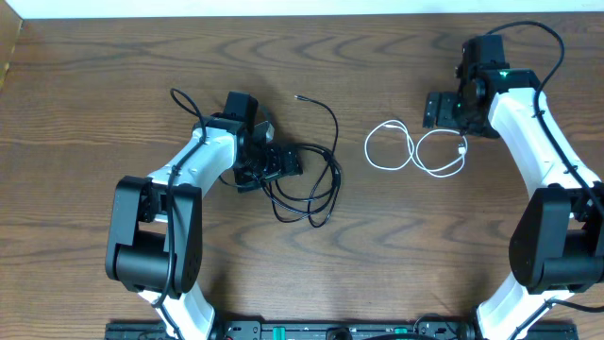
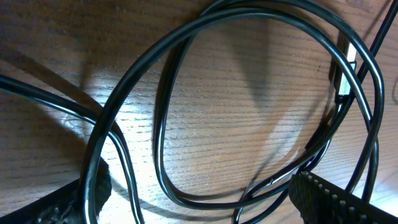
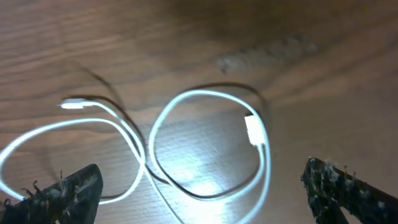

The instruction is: Untangle cables

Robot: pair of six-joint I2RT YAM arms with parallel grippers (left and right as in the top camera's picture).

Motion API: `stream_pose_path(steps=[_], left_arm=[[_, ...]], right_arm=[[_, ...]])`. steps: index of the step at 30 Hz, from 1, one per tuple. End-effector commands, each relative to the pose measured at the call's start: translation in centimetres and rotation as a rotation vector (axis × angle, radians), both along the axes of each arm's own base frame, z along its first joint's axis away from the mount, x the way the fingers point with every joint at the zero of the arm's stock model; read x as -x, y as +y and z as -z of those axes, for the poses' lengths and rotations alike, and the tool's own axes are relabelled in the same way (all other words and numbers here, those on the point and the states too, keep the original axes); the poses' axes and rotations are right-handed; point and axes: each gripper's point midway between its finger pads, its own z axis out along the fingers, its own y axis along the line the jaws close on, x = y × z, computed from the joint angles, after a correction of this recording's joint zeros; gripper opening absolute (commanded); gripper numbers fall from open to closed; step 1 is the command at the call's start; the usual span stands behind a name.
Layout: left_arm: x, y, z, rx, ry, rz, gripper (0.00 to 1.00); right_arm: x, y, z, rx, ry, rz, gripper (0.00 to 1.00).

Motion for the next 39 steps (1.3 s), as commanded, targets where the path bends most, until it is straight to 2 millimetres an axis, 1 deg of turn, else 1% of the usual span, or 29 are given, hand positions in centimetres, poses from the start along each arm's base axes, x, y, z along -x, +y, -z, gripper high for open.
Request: stream_pose_path(steps=[1,3,5,10,11,15,17,19,20,21,22,23,24,25,26,29,30,33,36,39], left_arm=[[0.8,0.9,1.8,-0.053,0.035,0.006,0.98],[0.8,0.9,1.8,-0.053,0.035,0.006,0.98],[0.8,0.9,1.8,-0.053,0.035,0.006,0.98],[0.8,0.9,1.8,-0.053,0.035,0.006,0.98],[0.8,0.9,1.8,-0.052,0.034,0.006,0.98],[0.8,0.9,1.8,-0.052,0.034,0.006,0.98],[0.8,0.9,1.8,-0.052,0.034,0.006,0.98],[0.8,0.9,1.8,-0.053,0.035,0.006,0.98],[0.8,0.9,1.8,-0.053,0.035,0.006,0.98],[0.8,0.9,1.8,-0.053,0.035,0.006,0.98],[0.8,0.9,1.8,-0.053,0.035,0.006,0.98],[0.8,0.9,1.8,-0.053,0.035,0.006,0.98],[0.8,0.9,1.8,-0.053,0.035,0.006,0.98],[0.8,0.9,1.8,-0.053,0.035,0.006,0.98],[0.8,0.9,1.8,-0.053,0.035,0.006,0.98],[0.8,0.9,1.8,-0.053,0.035,0.006,0.98],[0.8,0.9,1.8,-0.052,0.034,0.006,0.98],[0.8,0.9,1.8,-0.052,0.034,0.006,0.98],[0.8,0.9,1.8,-0.053,0.035,0.006,0.98],[0.8,0.9,1.8,-0.052,0.034,0.006,0.98]], right_arm=[[1.0,-1.0,1.6,0.047,0.063,0.063,0.99],[1.8,-0.8,2.5,0.043,0.113,0.072,0.99],[2.5,-0.2,3.4,0.014,0.160,0.084,0.99],[4.3,2.9,6.7,-0.080,0.295,0.043,0.99],[4.4,3.2,7.1,-0.088,0.309,0.038,0.99],[4.8,5.8,9.6,-0.163,0.364,0.000,0.99],[4.9,6.9,10.6,-0.185,0.377,-0.029,0.96],[4.8,7.4,11.3,-0.175,0.379,-0.045,0.92],[4.7,7.7,11.7,-0.162,0.375,-0.055,0.89],[4.6,7.7,12.0,-0.145,0.370,-0.062,0.83],[4.4,7.7,12.2,-0.129,0.363,-0.067,0.73],[4.2,7.5,12.4,-0.100,0.351,-0.071,0.61],[4.0,7.2,12.4,-0.074,0.340,-0.072,0.46],[3.8,7.0,12.5,-0.051,0.331,-0.072,0.36],[3.6,6.6,12.5,-0.025,0.322,-0.071,0.26],[3.2,5.5,12.5,0.038,0.302,-0.063,0.05],[3.0,5.1,12.4,0.059,0.295,-0.060,0.01],[2.4,4.2,12.4,0.102,0.270,-0.048,0.01],[1.4,3.2,12.2,0.137,0.231,-0.045,0.01],[0.1,1.5,12.0,0.196,0.187,-0.051,0.01]])
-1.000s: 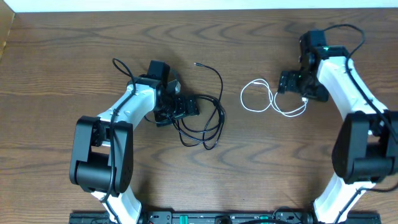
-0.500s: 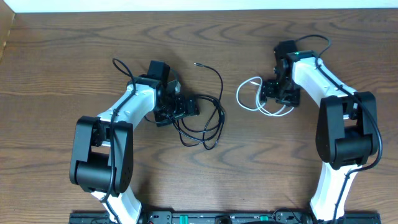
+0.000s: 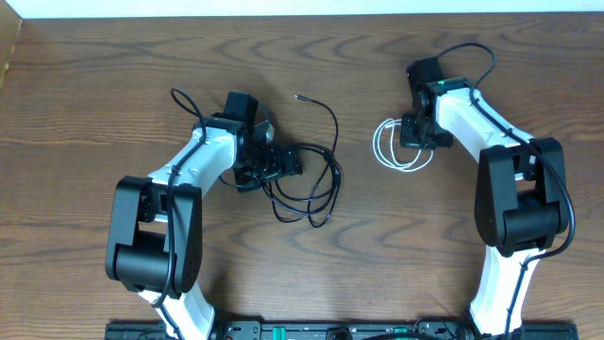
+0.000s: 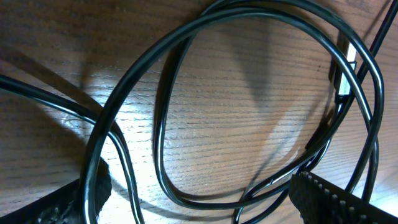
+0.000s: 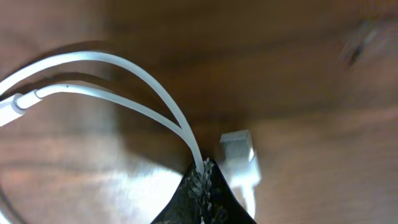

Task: Untangle cables
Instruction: 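Carry the white cable to the upper right corner and release it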

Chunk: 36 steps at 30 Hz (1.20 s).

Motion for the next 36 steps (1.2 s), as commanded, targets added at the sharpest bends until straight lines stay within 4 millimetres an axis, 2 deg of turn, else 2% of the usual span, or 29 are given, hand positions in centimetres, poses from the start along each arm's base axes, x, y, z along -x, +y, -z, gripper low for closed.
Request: stream_pose_path(steps=[1,8,13,20,27,29,33,36], left_arm=[[0.8,0.9,1.8,-0.052,0.034,0.006,0.98],[0.8,0.9,1.8,-0.052,0.034,0.006,0.98],[0.8,0.9,1.8,-0.052,0.034,0.006,0.98],[0.8,0.9,1.8,-0.052,0.034,0.006,0.98],[0.8,0.9,1.8,-0.052,0.034,0.006,0.98],[0.8,0.9,1.8,-0.052,0.034,0.006,0.98],[0.8,0.9,1.8,-0.052,0.034,0.006,0.98],[0.8,0.9,1.8,-0.052,0.034,0.006,0.98]], right_arm=[[0.4,-3.4,2.8,0.124,0.047,-0.006,0.01],[-1.0,-7.6,2.3,0.143,0.005,0.050,0.01],[-1.5,-11.7,2.1,0.148,-0.018,0.103,0.01],[-3.1,-19.0,1.4,0.161,-0.126,0.230,0.01],[-2.2,-24.2,1.2,0.163,-0.161,0.355,0.01],[-1.9,-24.9,1.3,0.138,-0.163,0.375,0.01],[-1.3,-23.8,1.9,0.034,-0.135,0.358,0.01],[-0.3,-23.4,2.2,0.018,-0.092,0.358,0.01]])
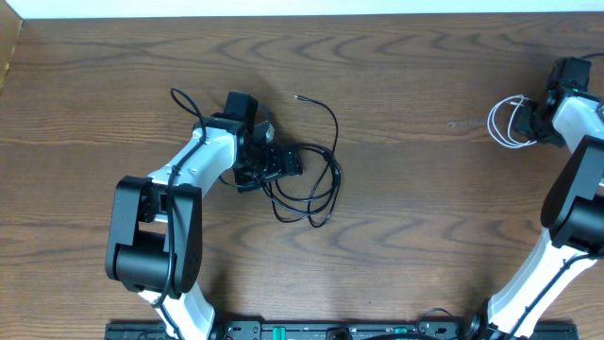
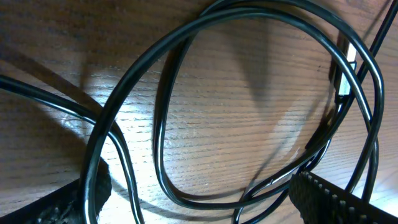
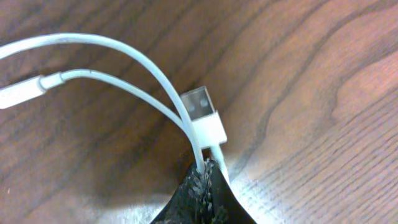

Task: Untangle cables
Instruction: 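Carry the white cable to the upper right corner and release it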

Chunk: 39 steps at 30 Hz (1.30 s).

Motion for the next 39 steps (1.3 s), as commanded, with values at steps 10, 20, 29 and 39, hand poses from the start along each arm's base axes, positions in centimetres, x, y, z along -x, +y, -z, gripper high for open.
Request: stream_pose_path(steps=[10,20,29,39], left_arm=[[0.8,0.9,1.8,-0.052,0.034,0.006,0.98],[0.8,0.9,1.8,-0.052,0.034,0.006,0.98],[0.8,0.9,1.8,-0.052,0.034,0.006,0.98],[0.8,0.9,1.8,-0.052,0.034,0.006,0.98]], right_arm=[[3.3,2.3,2.8,-0.122,0.131,0.014,0.08],[-0.9,1.1,-5.3,-0.069,-0.026,-0.026,0.89],[-2.2,3.3,-12.0,-0.065,-0.156,-0.080,0.73],[-4.9,14.8,-12.3,-0.411,-0.244,-0.341,0.01]])
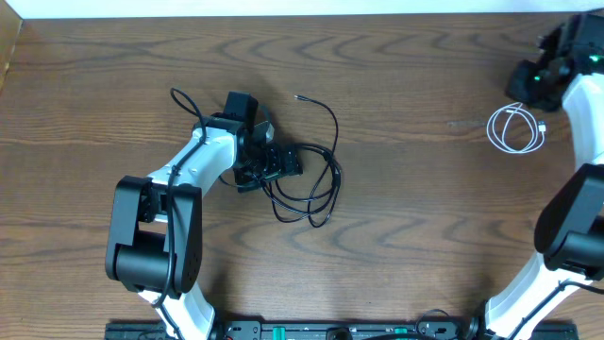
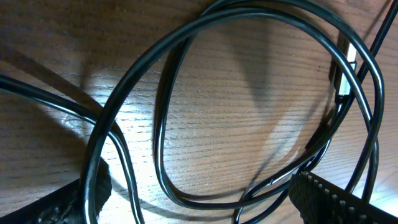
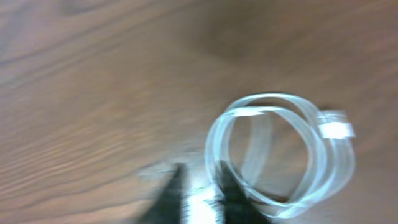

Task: Untangle cables
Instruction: 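Carry the white cable to the upper right corner and release it, then move the right gripper back to the black cable bundle and grasp a cable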

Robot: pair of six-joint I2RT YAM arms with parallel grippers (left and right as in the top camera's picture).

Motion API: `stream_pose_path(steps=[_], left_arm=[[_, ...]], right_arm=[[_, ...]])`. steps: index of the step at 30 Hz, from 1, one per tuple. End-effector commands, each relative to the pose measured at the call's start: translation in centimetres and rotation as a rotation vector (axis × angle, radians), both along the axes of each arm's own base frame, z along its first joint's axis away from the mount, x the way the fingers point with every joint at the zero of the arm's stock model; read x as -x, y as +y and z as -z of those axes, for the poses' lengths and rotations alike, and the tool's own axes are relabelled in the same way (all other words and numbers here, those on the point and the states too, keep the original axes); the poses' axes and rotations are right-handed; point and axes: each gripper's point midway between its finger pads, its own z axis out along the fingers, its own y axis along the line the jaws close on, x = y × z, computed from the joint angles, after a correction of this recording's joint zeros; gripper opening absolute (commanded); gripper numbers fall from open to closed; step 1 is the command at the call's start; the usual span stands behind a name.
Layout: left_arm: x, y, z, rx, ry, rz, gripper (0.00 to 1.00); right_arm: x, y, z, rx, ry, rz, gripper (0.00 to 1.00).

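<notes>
The black cable (image 1: 331, 172) lies in tangled loops left of the table's middle. My left gripper (image 1: 269, 162) sits low on it, open. In the left wrist view the black loops (image 2: 160, 134) run between the spread fingers (image 2: 81, 193), and one strand crosses the left finger. The white cable (image 1: 514, 127) lies coiled by itself at the far right. My right gripper (image 1: 525, 77) hovers just behind it, jaws slightly apart and holding nothing. The right wrist view is blurred; it shows the white coil (image 3: 261, 98) and its plug (image 3: 336, 129) ahead of the gripper (image 3: 200, 193).
The brown wooden table (image 1: 425, 236) carries only the two cables. A loose black cable end (image 1: 299, 96) points toward the back, and another strand (image 1: 179, 96) curls behind the left arm. The table's right edge is close to the white coil.
My right gripper was shut on the bunched white cable at the far right. Now it is open and farther back, and the cable lies coiled on the table. The left arm has not moved.
The white cable lay spread in two loops right of centre, with my right gripper open above it. Then the gripper was shut on the bunched cable there. Then it held the cable at the far right, where the cable now lies released. The left gripper stayed on the black tangle.
</notes>
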Motion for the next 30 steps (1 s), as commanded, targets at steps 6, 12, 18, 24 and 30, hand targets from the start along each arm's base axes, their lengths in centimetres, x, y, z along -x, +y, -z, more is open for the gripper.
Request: stream_pose_path(steps=[6,12,18,24,30], left_arm=[[0.8,0.9,1.8,-0.052,0.034,0.006,0.98],[0.8,0.9,1.8,-0.052,0.034,0.006,0.98],[0.8,0.9,1.8,-0.052,0.034,0.006,0.98],[0.8,0.9,1.8,-0.052,0.034,0.006,0.98],[0.7,0.8,1.8,-0.051,0.027,0.007,0.98]], right_arm=[[0.1,10.7,0.0,-0.134,0.023,-0.251,0.01],[3.3,16.4,1.3,-0.136,0.138,-0.421,0.01],[7.7,22.3,3.0,-0.262,0.263,-0.534,0.27],[12.9,26.9,5.9,-0.327,0.427,-0.549,0.20],[17.9,32.6,5.7,-0.480,0.522,-0.682,0.23]])
